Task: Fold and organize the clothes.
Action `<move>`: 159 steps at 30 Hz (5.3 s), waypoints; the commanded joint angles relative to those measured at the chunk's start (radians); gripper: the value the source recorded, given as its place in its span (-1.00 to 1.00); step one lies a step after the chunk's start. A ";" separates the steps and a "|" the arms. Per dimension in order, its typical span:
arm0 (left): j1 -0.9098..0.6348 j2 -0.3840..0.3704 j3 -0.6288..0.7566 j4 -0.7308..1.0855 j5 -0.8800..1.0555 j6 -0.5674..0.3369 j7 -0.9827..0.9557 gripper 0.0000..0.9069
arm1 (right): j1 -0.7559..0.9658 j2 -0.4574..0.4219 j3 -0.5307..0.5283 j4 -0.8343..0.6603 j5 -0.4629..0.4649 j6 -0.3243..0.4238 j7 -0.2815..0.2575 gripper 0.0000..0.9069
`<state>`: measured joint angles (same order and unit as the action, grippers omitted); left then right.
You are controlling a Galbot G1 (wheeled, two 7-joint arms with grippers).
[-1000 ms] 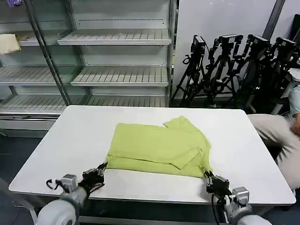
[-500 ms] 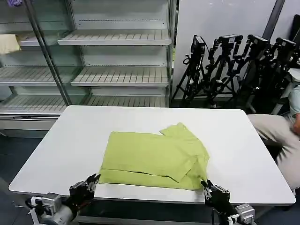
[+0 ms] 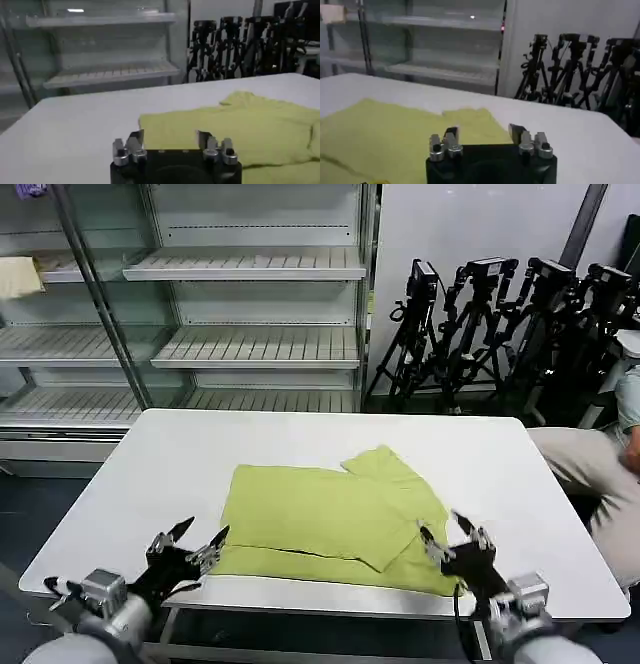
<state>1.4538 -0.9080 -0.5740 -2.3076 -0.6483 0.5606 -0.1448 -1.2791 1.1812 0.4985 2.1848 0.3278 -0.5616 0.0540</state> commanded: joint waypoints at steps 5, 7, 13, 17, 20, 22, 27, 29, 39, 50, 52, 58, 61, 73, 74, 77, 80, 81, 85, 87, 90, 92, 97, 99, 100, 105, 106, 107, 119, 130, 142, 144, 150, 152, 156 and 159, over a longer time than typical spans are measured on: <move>-0.623 0.023 0.374 0.467 -0.042 -0.038 0.025 1.00 | 0.552 0.055 -0.199 -0.551 0.018 0.004 0.061 1.00; -0.679 0.009 0.407 0.538 -0.043 -0.040 0.027 1.00 | 0.574 0.075 -0.209 -0.585 0.016 0.003 0.068 1.00; -0.814 -0.034 0.477 0.747 -0.045 -0.032 0.058 1.00 | 0.628 0.130 -0.238 -0.708 -0.001 0.002 0.113 1.00; -0.855 -0.058 0.497 0.824 -0.032 -0.015 0.087 1.00 | 0.649 0.161 -0.240 -0.770 -0.001 0.008 0.109 1.00; -0.868 -0.069 0.498 0.864 -0.017 -0.007 0.097 1.00 | 0.659 0.172 -0.245 -0.797 -0.007 0.013 0.101 1.00; -0.870 -0.072 0.499 0.886 -0.009 0.002 0.104 1.00 | 0.670 0.178 -0.244 -0.814 -0.013 0.017 0.098 1.00; -0.870 -0.080 0.497 0.910 0.009 0.012 0.123 1.00 | 0.699 0.191 -0.237 -0.856 -0.010 0.015 0.076 1.00; -0.867 -0.081 0.494 0.907 0.011 0.015 0.125 1.00 | 0.702 0.191 -0.242 -0.863 -0.011 0.016 0.070 1.00; -0.841 -0.074 0.481 0.893 0.015 0.016 0.150 1.00 | 0.719 0.205 -0.241 -0.910 -0.008 0.012 0.071 1.00; -0.817 -0.071 0.473 0.881 0.045 0.017 0.160 1.00 | 0.705 0.208 -0.241 -0.908 0.021 -0.016 0.067 -0.11; -0.816 -0.075 0.473 0.882 0.045 0.017 0.160 -0.80 | 0.706 0.209 -0.239 -0.918 0.032 -0.016 0.064 -1.00; -0.800 -0.076 0.469 0.872 0.050 0.017 0.160 -0.98 | 0.703 0.207 -0.242 -0.916 0.066 -0.016 0.034 -1.00; -0.793 -0.075 0.467 0.870 0.057 0.017 0.161 -0.98 | 0.703 0.208 -0.242 -0.916 0.074 -0.016 0.026 -1.00; -0.782 -0.072 0.453 0.831 0.051 0.008 0.164 -0.98 | 0.678 0.187 -0.257 -0.846 0.042 0.078 -0.021 -1.00; -0.781 -0.070 0.450 0.824 0.045 0.006 0.162 -0.98 | 0.668 0.179 -0.261 -0.821 0.040 0.086 -0.020 -1.00; -0.769 -0.059 0.441 0.790 0.026 0.000 0.153 -0.98 | 0.641 0.160 -0.265 -0.762 0.043 0.086 -0.017 -1.00; -0.758 -0.048 0.434 0.751 0.002 0.001 0.139 -0.96 | 0.593 0.128 -0.259 -0.673 0.065 0.081 -0.007 -1.00; -0.751 -0.042 0.431 0.735 -0.004 0.001 0.137 -0.96 | 0.581 0.121 -0.257 -0.661 0.068 0.082 -0.006 -1.00; -0.718 -0.029 0.418 0.678 -0.016 0.000 0.130 -0.96 | 0.528 0.098 -0.237 -0.582 0.077 0.084 -0.002 -1.00; -0.693 -0.026 0.407 0.648 -0.017 -0.002 0.126 -0.98 | 0.513 0.093 -0.229 -0.554 0.081 0.082 -0.001 -1.00; -0.642 -0.022 0.383 0.607 -0.018 -0.005 0.124 -0.98 | 0.479 0.079 -0.220 -0.499 0.096 0.076 0.003 -1.00; -0.602 -0.017 0.356 0.567 -0.020 -0.005 0.125 -0.96 | 0.452 0.070 -0.215 -0.464 0.100 0.071 0.004 -1.00; -0.512 -0.004 0.293 0.508 -0.021 -0.011 0.127 -0.96 | 0.372 0.049 -0.198 -0.388 0.103 0.069 0.006 -1.00; -0.473 -0.005 0.275 0.497 -0.017 -0.027 0.128 -0.96 | 0.337 0.043 -0.185 -0.362 0.103 0.070 0.003 -1.00; -0.458 -0.007 0.266 0.494 -0.013 -0.030 0.130 -0.96 | 0.322 0.041 -0.179 -0.351 0.104 0.071 0.003 -1.00; -0.428 -0.010 0.236 0.477 -0.014 -0.032 0.130 -0.98 | 0.244 0.025 -0.137 -0.281 0.121 0.070 0.004 -1.00; -0.425 -0.006 0.229 0.474 -0.014 -0.032 0.132 -0.98 | 0.221 0.024 -0.129 -0.261 0.136 0.065 0.010 -1.00; -0.422 -0.005 0.225 0.472 -0.014 -0.032 0.132 -0.98 | 0.207 0.024 -0.126 -0.247 0.141 0.063 0.011 -1.00; -0.357 0.017 0.192 0.446 -0.009 -0.046 0.148 -0.98 | 0.110 -0.003 -0.057 -0.170 0.170 0.046 -0.005 -1.00; -0.302 0.017 0.178 0.428 0.012 -0.066 0.162 -0.96 | 0.069 -0.004 -0.043 -0.133 0.173 0.038 -0.007 -1.00; -0.273 0.027 0.156 0.394 0.012 -0.060 0.160 -0.96 | 0.048 -0.010 -0.026 -0.131 0.165 0.040 -0.008 -1.00; -0.277 0.028 0.154 0.400 0.013 -0.060 0.160 -0.98 | 0.051 -0.010 -0.027 -0.135 0.165 0.040 -0.008 -1.00; -0.256 0.028 0.154 0.405 0.017 -0.069 0.159 -0.96 | 0.044 -0.008 -0.038 -0.152 0.135 0.054 -0.016 -1.00; -0.247 0.028 0.152 0.399 0.020 -0.069 0.159 -0.96 | 0.044 -0.007 -0.039 -0.154 0.133 0.055 -0.016 -1.00; -0.230 0.031 0.134 0.379 0.048 -0.045 0.155 1.00 | 0.042 -0.011 -0.038 -0.154 0.124 0.055 -0.020 1.00; -0.218 0.030 0.110 0.362 0.043 -0.044 0.140 1.00 | 0.041 -0.011 -0.021 -0.151 0.125 0.055 -0.022 1.00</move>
<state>1.2017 -0.8770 -0.4296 -1.9165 -0.6218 0.4992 0.0110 -1.2312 1.1712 0.4627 2.0305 0.4634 -0.5104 0.0357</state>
